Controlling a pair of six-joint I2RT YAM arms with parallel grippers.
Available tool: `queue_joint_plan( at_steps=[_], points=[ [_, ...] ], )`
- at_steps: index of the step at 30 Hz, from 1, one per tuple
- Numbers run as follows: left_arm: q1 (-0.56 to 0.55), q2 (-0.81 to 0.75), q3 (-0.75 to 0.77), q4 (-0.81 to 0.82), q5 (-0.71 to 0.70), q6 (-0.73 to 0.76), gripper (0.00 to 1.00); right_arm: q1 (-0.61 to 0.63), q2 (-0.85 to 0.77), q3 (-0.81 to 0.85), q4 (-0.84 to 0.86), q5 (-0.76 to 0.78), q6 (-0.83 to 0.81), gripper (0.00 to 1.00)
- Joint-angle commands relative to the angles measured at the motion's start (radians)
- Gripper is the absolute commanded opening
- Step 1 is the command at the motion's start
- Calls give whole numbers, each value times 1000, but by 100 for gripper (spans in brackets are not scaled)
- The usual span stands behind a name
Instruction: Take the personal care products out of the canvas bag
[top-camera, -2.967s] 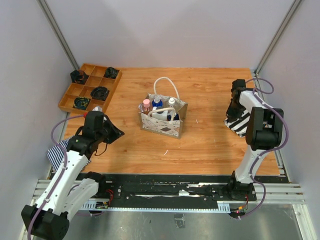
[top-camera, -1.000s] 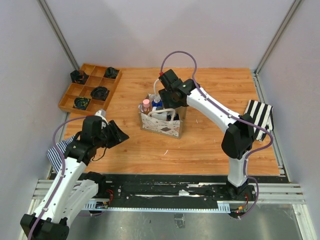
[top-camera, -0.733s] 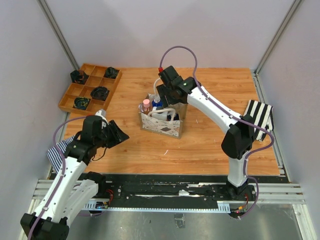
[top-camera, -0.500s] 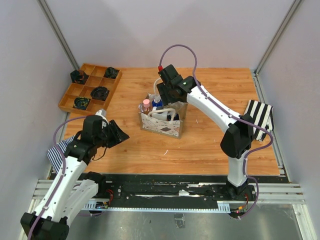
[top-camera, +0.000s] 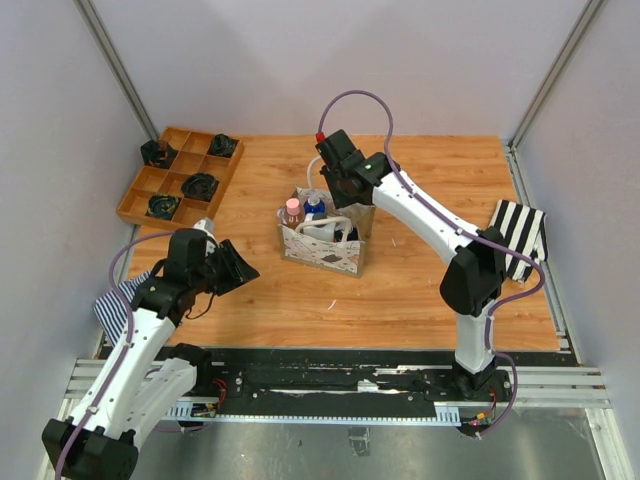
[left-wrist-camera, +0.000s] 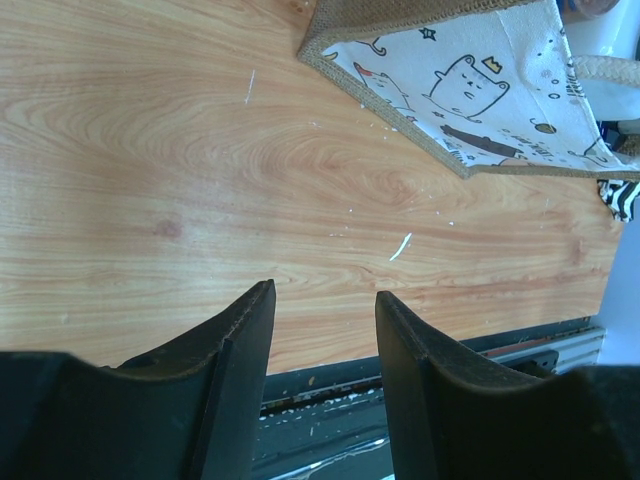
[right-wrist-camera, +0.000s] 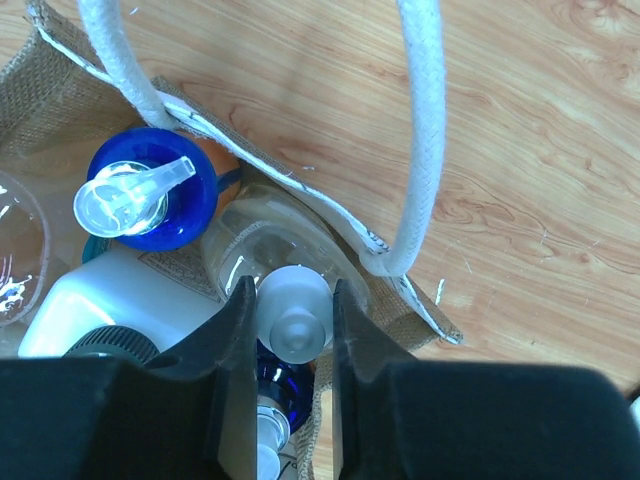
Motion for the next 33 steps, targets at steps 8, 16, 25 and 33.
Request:
queue_joint_plan(
  at_steps=[8, 16, 25, 33],
  points=[
    [-8, 17, 53, 18, 5, 20, 50, 12, -151, 190, -74, 33, -43, 1],
    [-8, 55, 124, -7, -74, 31, 49, 10, -217, 487, -205, 177, -118, 1],
    [-14, 305, 395, 144, -137, 38, 52, -81, -363, 352, -254, 214, -95, 1],
    [-202, 581, 618, 204, -256, 51, 58, -177, -505, -68, -134, 161, -65, 1]
  ],
)
